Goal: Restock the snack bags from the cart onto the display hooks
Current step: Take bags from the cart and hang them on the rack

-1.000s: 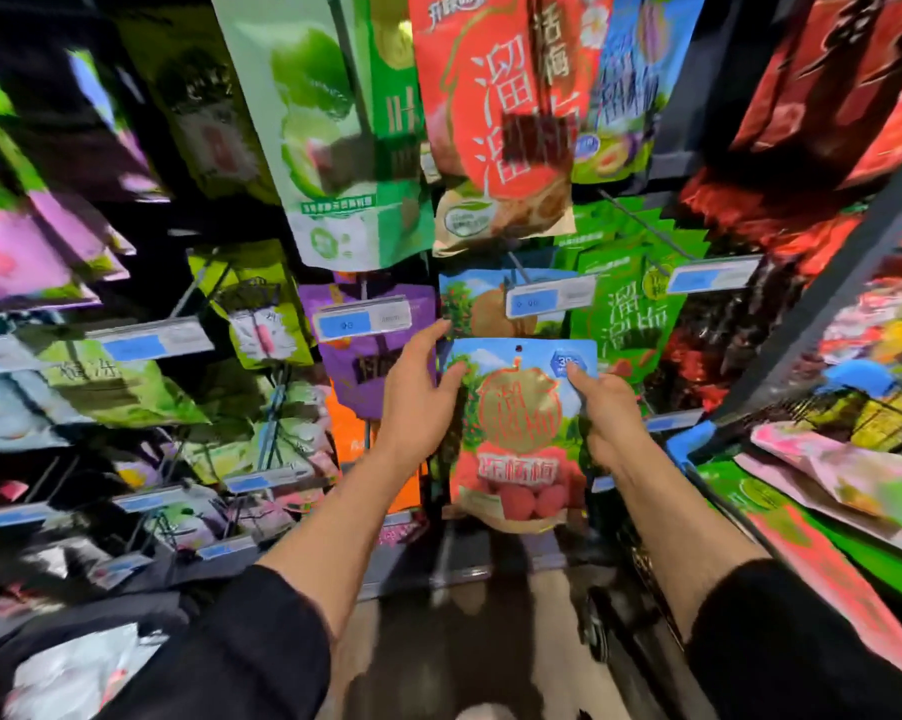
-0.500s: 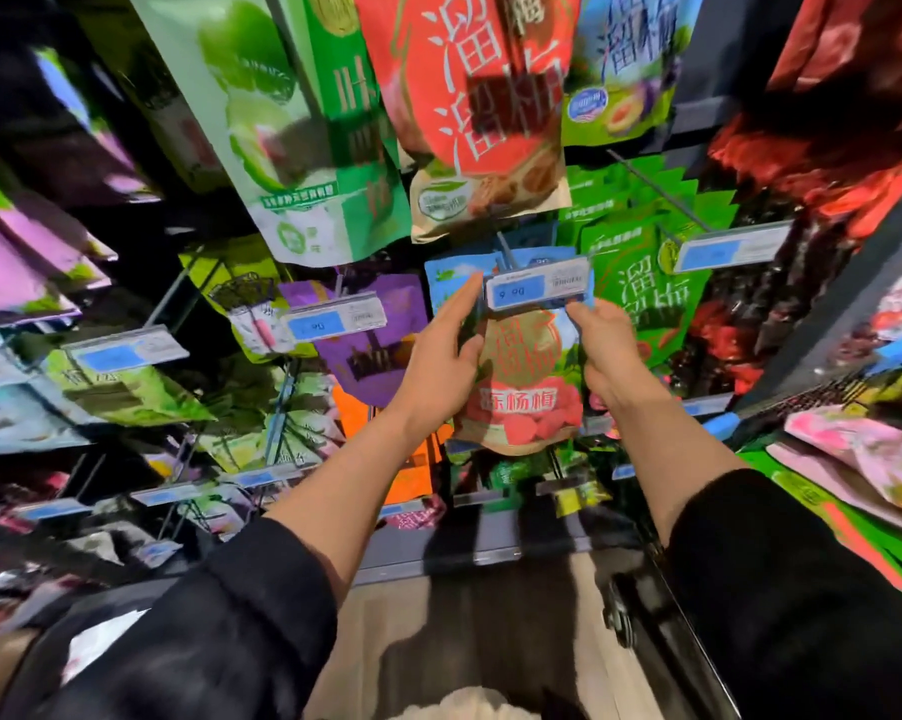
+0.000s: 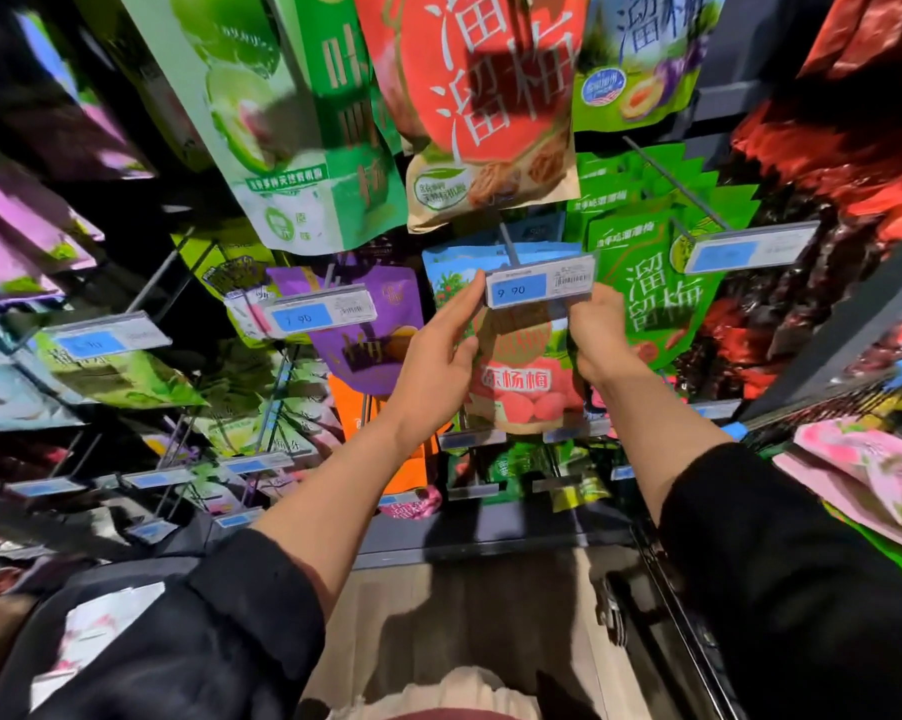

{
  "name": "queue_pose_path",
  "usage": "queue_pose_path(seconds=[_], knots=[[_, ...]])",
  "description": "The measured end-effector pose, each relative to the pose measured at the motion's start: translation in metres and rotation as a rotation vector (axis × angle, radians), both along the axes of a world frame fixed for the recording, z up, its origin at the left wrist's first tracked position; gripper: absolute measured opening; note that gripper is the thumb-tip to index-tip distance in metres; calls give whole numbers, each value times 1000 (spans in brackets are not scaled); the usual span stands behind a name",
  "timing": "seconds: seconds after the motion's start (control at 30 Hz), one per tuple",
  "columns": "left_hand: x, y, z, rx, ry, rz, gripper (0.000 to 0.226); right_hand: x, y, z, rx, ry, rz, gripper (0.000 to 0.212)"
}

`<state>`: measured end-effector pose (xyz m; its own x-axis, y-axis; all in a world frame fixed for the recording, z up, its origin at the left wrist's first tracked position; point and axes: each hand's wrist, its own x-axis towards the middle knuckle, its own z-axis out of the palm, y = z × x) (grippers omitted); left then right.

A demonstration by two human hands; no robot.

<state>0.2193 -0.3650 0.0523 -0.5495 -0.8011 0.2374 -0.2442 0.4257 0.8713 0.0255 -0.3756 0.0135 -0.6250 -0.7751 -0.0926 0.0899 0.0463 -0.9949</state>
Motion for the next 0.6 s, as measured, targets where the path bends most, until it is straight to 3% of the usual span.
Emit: queue_pose_path(seconds=[0.1, 0.2, 0.4, 0.53, 0.6], knots=[[-1, 0, -3, -4, 10, -10, 64, -2, -15, 5, -36, 4, -10, 25], [-2, 3, -3, 34, 29, -12, 67, -8, -27, 5, -26, -9, 1, 33], [-4, 4, -5, 63, 57, -32, 67, -13, -23, -4, -35, 52, 35, 29], [-9, 6, -6, 101, 105, -8, 69, -18, 0, -4, -38, 74, -106, 11], [-14, 14, -9, 51, 150, 62, 71, -25, 24, -3, -36, 94, -184, 16]])
